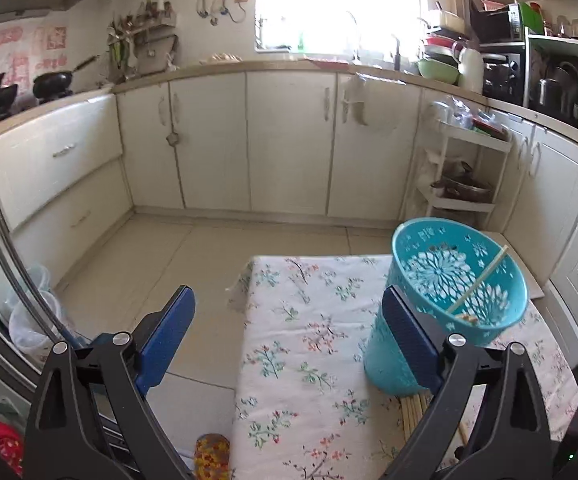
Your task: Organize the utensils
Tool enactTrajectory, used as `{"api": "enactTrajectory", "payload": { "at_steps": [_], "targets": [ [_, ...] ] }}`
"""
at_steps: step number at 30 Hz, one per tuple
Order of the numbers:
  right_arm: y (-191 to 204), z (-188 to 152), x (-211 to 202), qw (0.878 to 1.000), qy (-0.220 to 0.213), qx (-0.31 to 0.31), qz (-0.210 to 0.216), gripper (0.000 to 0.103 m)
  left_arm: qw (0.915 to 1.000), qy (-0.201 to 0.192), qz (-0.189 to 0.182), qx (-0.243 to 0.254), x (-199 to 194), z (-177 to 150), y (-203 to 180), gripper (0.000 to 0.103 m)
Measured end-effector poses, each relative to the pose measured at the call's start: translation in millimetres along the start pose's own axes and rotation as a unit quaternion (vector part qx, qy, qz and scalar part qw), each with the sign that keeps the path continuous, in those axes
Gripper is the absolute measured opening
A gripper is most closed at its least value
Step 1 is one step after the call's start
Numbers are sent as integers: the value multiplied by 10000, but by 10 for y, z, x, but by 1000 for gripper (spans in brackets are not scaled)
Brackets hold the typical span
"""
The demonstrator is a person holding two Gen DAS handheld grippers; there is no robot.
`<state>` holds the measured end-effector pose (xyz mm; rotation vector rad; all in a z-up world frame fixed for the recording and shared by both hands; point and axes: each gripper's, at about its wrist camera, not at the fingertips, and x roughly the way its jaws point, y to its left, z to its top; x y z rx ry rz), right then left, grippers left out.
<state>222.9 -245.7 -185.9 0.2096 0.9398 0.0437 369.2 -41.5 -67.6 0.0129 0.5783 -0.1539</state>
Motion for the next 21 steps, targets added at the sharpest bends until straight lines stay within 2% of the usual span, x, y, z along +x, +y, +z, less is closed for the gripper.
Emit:
{"api": "enactTrajectory", "payload": {
  "at_steps": [3,5,7,13,18,21],
  "targets": [
    [-1,-24,-18,9999,38,-76,-123,24,9999,90,-97,63,-14,-43,-1,91],
    [-17,-37,-20,9996,22,-100,-258,18,9998,118,-83,133,-4,-54,-27,91],
    [-29,-34,-13,9990,3,-137,-424,6,9997,117,-70,179,9,-62,-49,91],
    [-106,-4,-25,9993,130,-5,-364,6,9996,141,-92,236,24,-75,-99,91],
    [-31,-14,-20,9980,105,-359,-500,6,9994,177,-115,263,41,-79,-128,91],
    [-84,-4,-100,9995,69,-110,-275,6,9992,215,-105,325,57,-94,-148,91]
  ]
}}
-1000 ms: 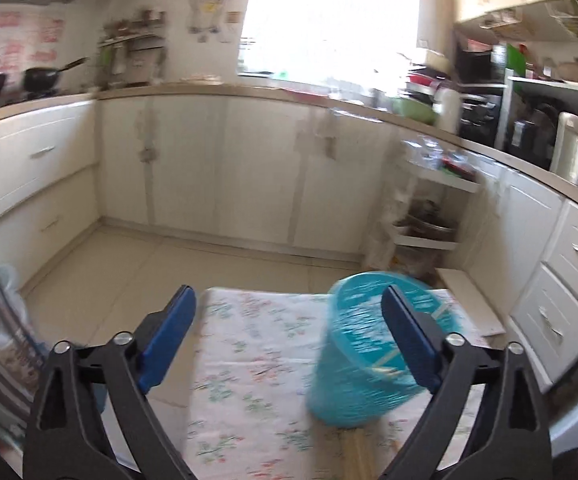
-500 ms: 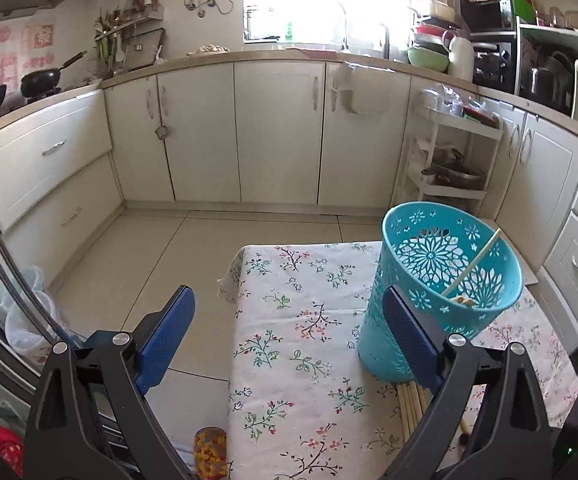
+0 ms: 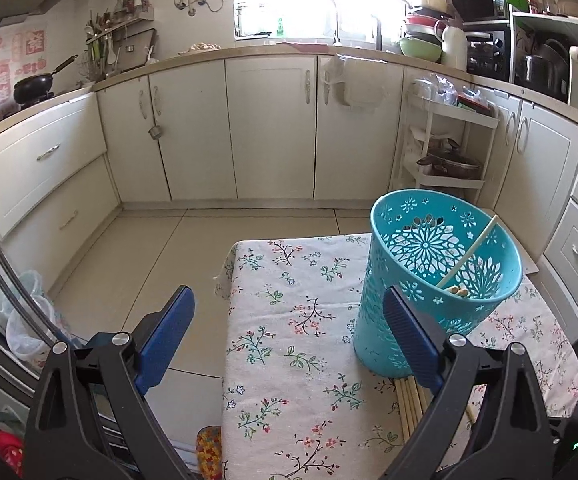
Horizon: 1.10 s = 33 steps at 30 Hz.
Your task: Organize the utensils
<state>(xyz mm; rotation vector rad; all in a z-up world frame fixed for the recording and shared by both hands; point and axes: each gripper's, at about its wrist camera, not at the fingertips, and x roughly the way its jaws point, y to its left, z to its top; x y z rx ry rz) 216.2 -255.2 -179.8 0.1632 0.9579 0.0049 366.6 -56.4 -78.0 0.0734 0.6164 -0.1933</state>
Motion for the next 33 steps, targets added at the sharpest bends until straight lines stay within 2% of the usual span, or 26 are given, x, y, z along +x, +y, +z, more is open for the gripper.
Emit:
{"api": "enactTrajectory", "payload": {
  "at_steps": [5,8,12,17,20,22,24,26,28,32,33],
  "targets": [
    [-82,117,-432,9943,-488,543,779,6,10000,65,-6,-56,24,-6,12,92],
    [-119,323,-799,9843,-952,818,1239,6,9998,141,-15,-115,53,-13,24,92],
    [-58,761,-1249,9658,-1737,874,1714,6,9997,210,7,-155,83,-28,31,92],
    [189,1469,-1403,9470,-2589,735,1756,6,9995,236,51,-184,102,-38,45,92],
    [311,1859,-1353,9352,-3034,846,1619,6,9994,257,42,-242,117,-38,71,92],
    [408,2063,-1247,9315,-3276,834,1347,6,9993,258,31,-287,126,-33,90,92],
    [491,2228,-1029,9363,-3234,782,1127,6,9991,272,34,-313,138,-31,108,92],
    [523,2272,-807,9460,-2997,753,977,6,9990,297,29,-346,152,-26,128,92],
    [521,2233,-614,9566,-2693,705,858,6,9987,315,17,-393,158,-25,153,92],
    [433,1952,-608,9619,-2485,668,920,8,9979,336,-41,-560,150,-13,214,92],
    [420,1893,-613,9631,-2443,637,932,12,9976,341,-51,-608,148,-14,224,92]
  ]
}}
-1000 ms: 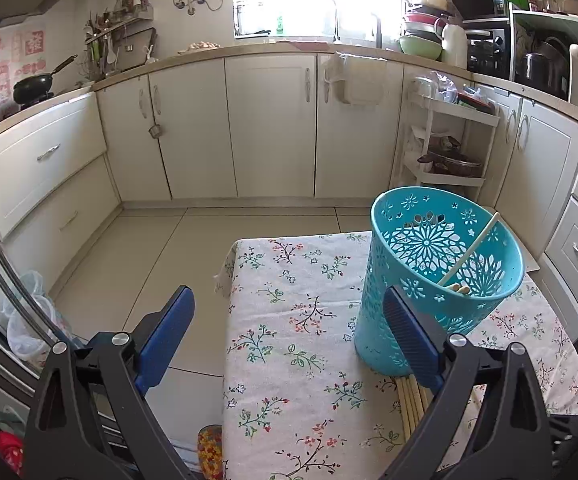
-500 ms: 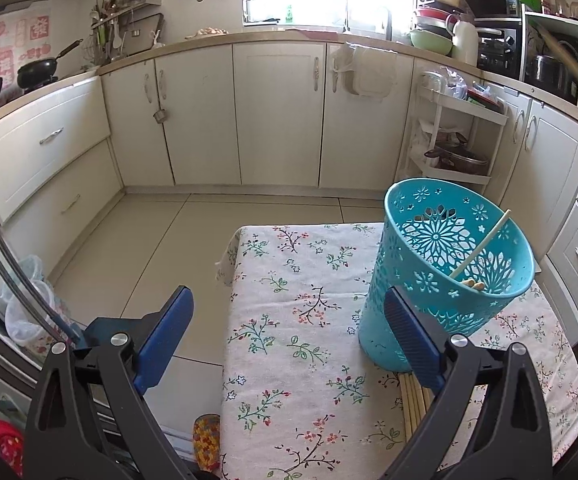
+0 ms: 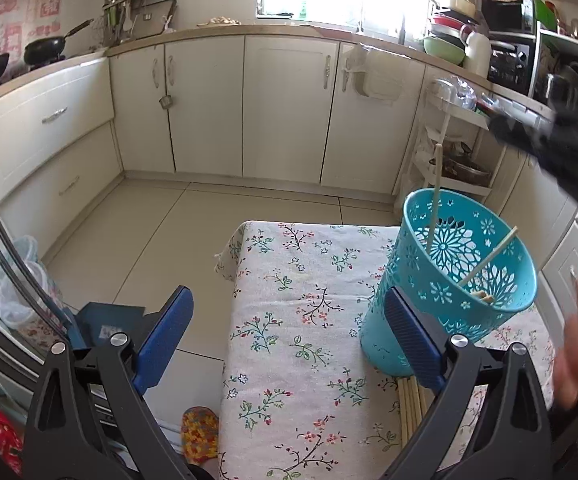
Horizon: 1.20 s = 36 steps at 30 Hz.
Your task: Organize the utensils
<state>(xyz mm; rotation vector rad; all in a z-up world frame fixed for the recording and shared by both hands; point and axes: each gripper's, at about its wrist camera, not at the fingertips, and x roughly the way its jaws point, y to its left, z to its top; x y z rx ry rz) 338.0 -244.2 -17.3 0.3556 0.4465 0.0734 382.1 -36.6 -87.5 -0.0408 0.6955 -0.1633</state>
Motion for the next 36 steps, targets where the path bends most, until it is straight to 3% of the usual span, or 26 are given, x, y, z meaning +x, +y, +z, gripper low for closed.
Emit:
{"api": "enactTrajectory", "payload": {
  "at_steps": [6,9,13,17,21,36],
  "targets": [
    [-33,-355,-522,9999,98,21,87,22,9999,-46,159,51,-15,-16,-3,92],
    [-19,-706,-821,9996,202,-209,-38,29,9998,-20,162,86,-13,-18,-14,92],
    [-98,-1298,-918,9946,827,-500,-382,31,9998,-1,147,113,-18,-32,-32,92],
    [-344,-1697,-820,9872,1474,-64,-611,31,9996,-12,201,218,-20,-48,-68,92],
    [-399,-1814,-728,9824,1738,41,-678,31,9994,9,207,260,-11,-56,-88,92],
    [-411,-1949,-530,9757,2043,-90,-788,31,9992,46,193,332,-20,-74,-113,93]
  ]
}}
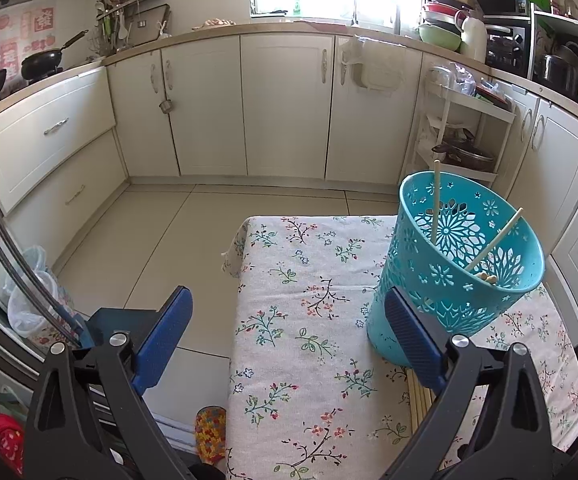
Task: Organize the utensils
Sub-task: 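Bring both grippers back down to the chopstick bundle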
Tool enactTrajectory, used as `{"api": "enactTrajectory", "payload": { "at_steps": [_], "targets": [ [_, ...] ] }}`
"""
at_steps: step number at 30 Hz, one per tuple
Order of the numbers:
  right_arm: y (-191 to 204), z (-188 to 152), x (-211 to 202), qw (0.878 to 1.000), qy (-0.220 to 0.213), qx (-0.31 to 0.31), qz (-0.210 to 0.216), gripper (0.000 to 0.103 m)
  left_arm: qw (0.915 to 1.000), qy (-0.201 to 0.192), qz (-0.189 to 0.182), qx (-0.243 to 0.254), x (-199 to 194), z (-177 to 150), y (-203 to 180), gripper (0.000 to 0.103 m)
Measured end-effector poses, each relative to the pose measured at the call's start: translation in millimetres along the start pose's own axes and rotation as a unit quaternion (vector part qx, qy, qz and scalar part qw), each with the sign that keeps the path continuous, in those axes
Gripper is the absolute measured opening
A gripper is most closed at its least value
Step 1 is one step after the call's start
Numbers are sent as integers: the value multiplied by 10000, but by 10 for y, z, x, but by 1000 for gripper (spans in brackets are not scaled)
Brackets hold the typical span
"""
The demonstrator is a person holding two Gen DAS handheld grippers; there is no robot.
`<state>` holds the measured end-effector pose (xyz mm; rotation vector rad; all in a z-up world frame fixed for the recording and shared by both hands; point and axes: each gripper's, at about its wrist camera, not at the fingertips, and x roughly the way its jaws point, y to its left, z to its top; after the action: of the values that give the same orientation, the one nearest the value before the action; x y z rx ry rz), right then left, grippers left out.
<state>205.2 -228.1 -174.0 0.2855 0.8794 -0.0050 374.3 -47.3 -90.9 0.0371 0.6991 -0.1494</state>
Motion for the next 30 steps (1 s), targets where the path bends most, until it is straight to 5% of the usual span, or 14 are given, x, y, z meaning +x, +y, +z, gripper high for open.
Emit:
{"api": "enactTrajectory", "payload": {
  "at_steps": [10,20,26,30],
  "targets": [
    [29,17,169,9989,237,-194,-346,31,9996,113,136,240,54,-29,-39,93],
    [65,186,228,9998,125,-106,-66,31,9985,374,176,348,158,-125,-18,93],
    [171,226,388,9984,207,-456,-271,31,9972,559,130,474,226,-203,-57,93],
    [122,236,379,9973,273,-545,-416,10,9938,985,-158,486,329,-362,-134,93]
  ]
}}
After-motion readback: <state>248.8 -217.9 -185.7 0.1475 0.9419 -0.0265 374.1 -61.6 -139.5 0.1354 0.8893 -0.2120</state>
